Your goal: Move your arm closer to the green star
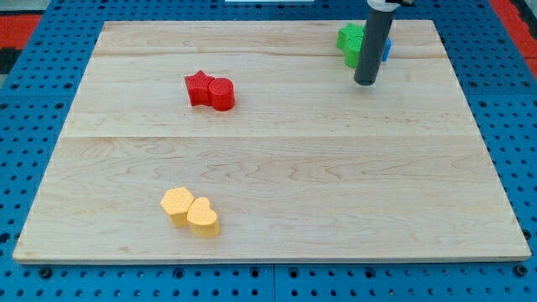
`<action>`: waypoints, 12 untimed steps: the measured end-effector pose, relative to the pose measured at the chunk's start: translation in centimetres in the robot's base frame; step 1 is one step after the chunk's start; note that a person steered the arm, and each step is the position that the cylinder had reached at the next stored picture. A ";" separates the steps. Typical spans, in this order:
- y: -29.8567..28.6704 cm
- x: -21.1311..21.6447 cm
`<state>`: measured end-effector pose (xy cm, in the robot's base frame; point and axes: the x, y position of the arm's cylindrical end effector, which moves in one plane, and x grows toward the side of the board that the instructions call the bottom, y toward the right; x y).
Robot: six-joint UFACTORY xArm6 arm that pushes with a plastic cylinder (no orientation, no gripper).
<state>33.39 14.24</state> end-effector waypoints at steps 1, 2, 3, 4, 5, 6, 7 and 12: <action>-0.5 0.0; -0.5 0.0; -5.0 -3.1; -7.9 -6.5; -8.0 -7.7; -8.0 -7.8; -8.0 -8.0; -2.8 -13.5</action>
